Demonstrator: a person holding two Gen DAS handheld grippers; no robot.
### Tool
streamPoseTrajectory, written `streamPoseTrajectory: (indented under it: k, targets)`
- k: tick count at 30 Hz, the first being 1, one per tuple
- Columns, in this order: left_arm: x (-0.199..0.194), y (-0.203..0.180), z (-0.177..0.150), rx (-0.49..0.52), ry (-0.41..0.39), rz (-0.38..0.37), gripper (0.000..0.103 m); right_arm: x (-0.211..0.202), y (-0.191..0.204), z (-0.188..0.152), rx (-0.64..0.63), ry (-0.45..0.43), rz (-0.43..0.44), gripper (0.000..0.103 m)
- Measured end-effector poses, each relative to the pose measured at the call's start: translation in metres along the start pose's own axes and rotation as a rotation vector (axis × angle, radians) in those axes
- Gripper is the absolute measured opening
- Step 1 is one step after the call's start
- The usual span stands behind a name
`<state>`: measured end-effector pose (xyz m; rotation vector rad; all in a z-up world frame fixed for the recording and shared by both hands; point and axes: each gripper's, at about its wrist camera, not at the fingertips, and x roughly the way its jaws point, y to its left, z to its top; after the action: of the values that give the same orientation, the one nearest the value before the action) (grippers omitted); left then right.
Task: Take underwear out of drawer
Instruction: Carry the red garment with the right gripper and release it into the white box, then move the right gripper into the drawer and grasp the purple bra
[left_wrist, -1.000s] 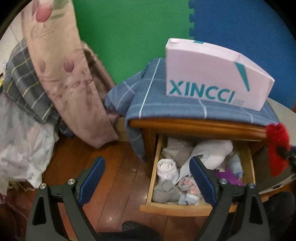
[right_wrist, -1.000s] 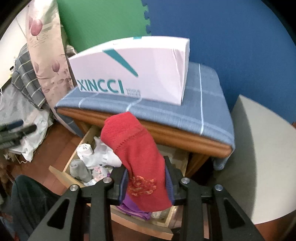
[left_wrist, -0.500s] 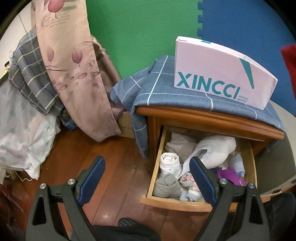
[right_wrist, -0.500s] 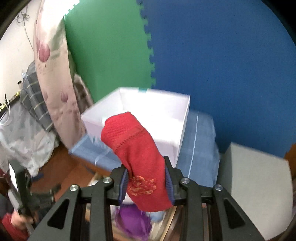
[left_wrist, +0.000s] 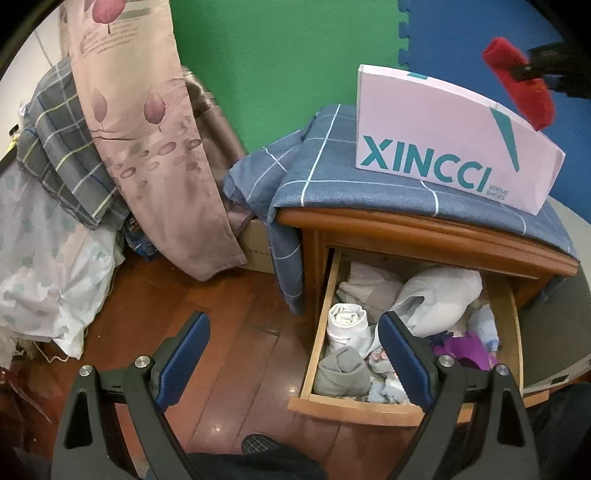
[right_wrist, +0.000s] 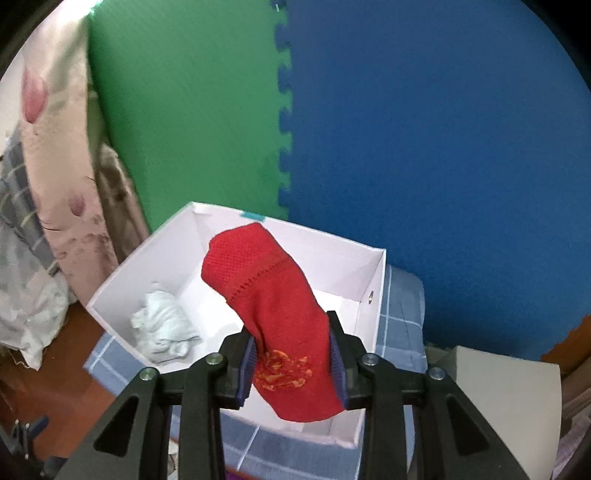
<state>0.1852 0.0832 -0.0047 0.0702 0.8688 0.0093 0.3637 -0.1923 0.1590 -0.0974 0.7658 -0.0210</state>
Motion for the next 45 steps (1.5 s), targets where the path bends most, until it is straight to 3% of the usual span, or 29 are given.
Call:
streamPoseTrajectory:
  k: [8, 17, 19, 23, 31, 38, 45]
  targets:
    - [0.010, -0.001, -0.001, 0.008, 0.011, -0.004, 0.091, 0.073, -0.001, -0.003, 0.022, 0.168, -0.042, 0.034]
    - [0.017, 0.001, -0.005, -0.001, 0.024, -0.015, 0.091, 0.105, 0.000, -0.013, 0.007, 0.245, -0.075, 0.035]
    - [0.017, 0.001, -0.006, -0.002, 0.027, -0.016, 0.091, 0.105, 0.001, -0.013, 0.001, 0.235, -0.083, 0.040]
    - [0.017, 0.004, -0.006, -0.010, 0.032, -0.014, 0.091, 0.091, 0.004, -0.010, -0.016, 0.165, -0.106, 0.058]
    - [0.012, 0.005, -0.009, -0.014, 0.026, -0.007, 0.091, 0.009, 0.001, -0.016, -0.043, 0.010, -0.013, 0.059]
    - [0.006, 0.006, -0.014, -0.017, 0.033, -0.002, 0.091, -0.057, 0.015, -0.080, -0.165, 0.033, 0.072, 0.065]
    - [0.005, 0.009, -0.020, -0.022, 0.043, 0.004, 0.091, -0.043, 0.034, -0.181, -0.230, 0.229, 0.143, 0.065]
